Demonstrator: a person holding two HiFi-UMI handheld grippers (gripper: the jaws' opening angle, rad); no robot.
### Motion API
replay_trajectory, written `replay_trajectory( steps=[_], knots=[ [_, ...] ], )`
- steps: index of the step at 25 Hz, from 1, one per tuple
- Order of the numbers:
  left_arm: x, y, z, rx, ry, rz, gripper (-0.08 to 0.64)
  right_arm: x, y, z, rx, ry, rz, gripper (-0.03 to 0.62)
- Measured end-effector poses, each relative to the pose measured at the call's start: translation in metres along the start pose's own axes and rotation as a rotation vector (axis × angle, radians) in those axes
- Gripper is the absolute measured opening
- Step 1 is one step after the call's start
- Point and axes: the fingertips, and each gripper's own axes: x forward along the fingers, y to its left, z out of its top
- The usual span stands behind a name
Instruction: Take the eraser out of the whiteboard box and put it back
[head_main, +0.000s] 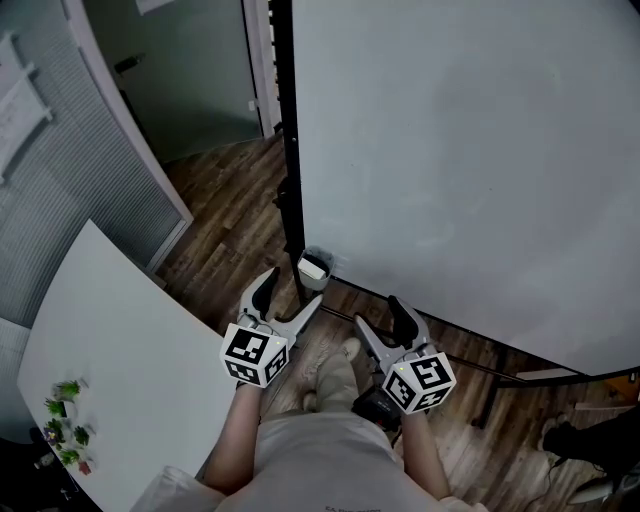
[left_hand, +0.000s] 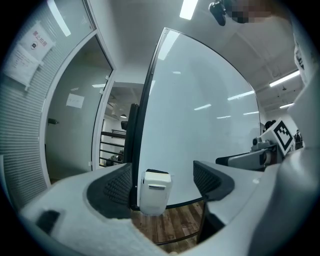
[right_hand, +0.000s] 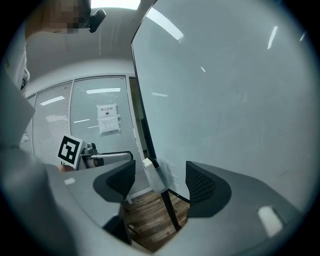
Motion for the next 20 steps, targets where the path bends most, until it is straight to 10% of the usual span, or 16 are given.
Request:
replay_trajectory(
  steps=[20],
  knots=[
    [0.038, 0.007, -0.011, 0.035, 0.051, 0.016, 0.368, 0.023, -0.024, -0.002, 0.018, 0.037, 0.026, 0.316]
  ],
)
